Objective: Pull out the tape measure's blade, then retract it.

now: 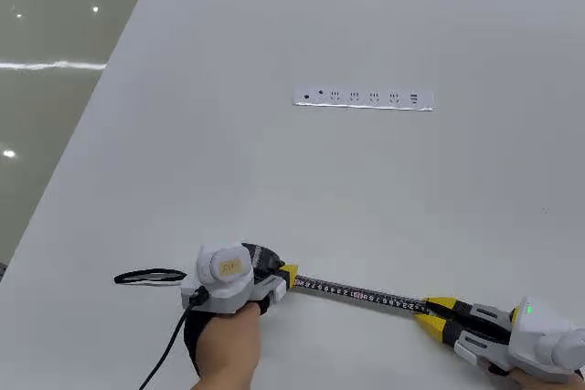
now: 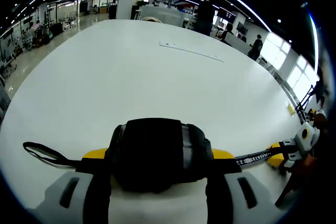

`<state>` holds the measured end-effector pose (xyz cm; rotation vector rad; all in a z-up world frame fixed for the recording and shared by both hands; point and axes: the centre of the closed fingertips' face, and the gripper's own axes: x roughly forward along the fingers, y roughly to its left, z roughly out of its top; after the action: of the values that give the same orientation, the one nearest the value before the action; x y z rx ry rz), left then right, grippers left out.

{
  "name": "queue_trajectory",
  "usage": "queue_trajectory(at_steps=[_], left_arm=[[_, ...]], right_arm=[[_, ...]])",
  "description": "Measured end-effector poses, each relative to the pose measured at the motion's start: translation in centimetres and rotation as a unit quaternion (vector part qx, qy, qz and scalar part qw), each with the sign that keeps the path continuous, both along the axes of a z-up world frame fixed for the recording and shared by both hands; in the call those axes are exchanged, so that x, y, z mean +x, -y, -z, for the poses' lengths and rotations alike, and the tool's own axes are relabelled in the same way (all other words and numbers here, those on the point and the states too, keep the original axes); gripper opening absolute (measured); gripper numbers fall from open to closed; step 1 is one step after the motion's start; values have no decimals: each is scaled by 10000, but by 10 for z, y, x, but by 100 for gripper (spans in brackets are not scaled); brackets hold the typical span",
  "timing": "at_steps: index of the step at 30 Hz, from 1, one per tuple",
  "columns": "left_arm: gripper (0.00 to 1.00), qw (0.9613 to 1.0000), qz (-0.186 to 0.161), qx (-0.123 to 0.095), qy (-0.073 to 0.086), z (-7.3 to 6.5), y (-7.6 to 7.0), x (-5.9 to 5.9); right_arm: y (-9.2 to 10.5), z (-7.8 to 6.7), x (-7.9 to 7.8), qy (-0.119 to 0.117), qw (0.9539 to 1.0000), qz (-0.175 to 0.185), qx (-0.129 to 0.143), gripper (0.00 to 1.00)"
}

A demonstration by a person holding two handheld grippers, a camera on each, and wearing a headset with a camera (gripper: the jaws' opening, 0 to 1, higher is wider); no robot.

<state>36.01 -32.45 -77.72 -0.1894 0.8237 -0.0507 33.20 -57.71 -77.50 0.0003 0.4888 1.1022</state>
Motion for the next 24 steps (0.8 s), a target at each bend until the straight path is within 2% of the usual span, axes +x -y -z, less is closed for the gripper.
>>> queue_trajectory(at_steps=[13,24], left_arm=[[72,10000,-3,-15,-23,0,-1,0],[72,10000,2,-20,-25,0,0,0]], right_arm=[[-19,0,4,-15,9999,-119,32,11],[-27,-1,7,-38,9999,-154,55,11]])
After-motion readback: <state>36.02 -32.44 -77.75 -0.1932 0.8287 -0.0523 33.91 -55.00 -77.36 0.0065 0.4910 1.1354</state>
